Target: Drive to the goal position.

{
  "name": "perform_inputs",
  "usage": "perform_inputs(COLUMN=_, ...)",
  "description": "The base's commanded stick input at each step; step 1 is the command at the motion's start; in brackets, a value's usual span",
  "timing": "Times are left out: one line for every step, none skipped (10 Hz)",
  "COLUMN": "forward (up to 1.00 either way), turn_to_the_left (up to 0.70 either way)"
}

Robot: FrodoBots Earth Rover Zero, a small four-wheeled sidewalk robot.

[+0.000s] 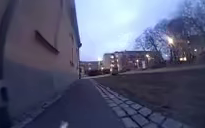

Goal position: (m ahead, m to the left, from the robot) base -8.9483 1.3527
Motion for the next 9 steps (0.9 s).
perform_inputs(forward=0.50, turn_to_the_left=0.00)
perform_inputs(forward=0.50, turn_to_the_left=0.00)
perform_inputs(forward=0.50, turn_to_the_left=0.00)
perform_inputs(forward=0.50, turn_to_the_left=0.00)
perform_inputs(forward=0.50, turn_to_the_left=0.00)
perform_inputs(forward=0.50, turn_to_the_left=0.00)
perform_inputs(forward=0.50, turn_to_the_left=0.00)
perform_inputs(forward=0.50, turn_to_the_left=0.00)
perform_inputs(forward=0.50, turn_to_the_left=0.00)
